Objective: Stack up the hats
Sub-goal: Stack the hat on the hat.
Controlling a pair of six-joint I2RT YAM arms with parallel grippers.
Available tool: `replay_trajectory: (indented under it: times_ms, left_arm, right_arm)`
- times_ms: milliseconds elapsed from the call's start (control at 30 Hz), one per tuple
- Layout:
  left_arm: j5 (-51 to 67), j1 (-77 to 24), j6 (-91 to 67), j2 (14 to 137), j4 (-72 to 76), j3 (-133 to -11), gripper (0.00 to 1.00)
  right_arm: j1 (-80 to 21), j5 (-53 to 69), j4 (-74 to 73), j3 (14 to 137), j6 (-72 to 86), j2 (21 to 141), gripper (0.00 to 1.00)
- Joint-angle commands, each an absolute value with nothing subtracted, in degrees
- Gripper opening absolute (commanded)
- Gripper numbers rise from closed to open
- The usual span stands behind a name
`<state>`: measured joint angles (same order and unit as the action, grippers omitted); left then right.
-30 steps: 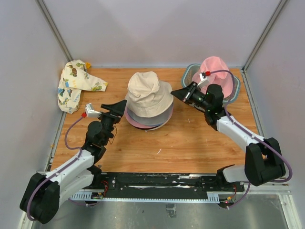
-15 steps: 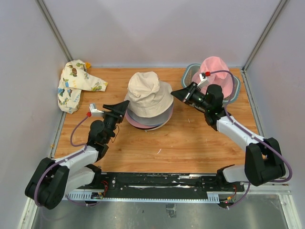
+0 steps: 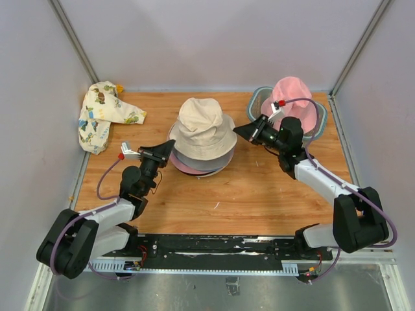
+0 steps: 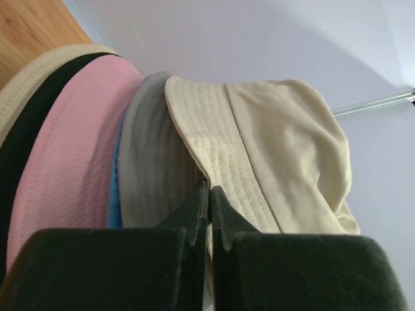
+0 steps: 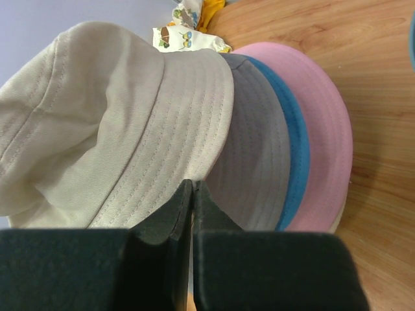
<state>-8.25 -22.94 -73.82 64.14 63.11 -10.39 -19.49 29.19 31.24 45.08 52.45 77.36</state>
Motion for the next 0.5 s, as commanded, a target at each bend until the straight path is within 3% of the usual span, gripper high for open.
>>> replay_trajectory:
  times_ms: [0,467]
  left_arm:
    - [-7.62,-22.59,-71.72,60.91,63.55,-9.63,0.00]
    - [-7.21,-22.54,-71.02,62.46,60.40,-9.36,0.01]
  right_arm:
    - [-17.91,28.33,29.45,43.09,49.43,75.46,0.01]
    - [-18.28,26.14,26.91,42.13,45.88,74.83,0.01]
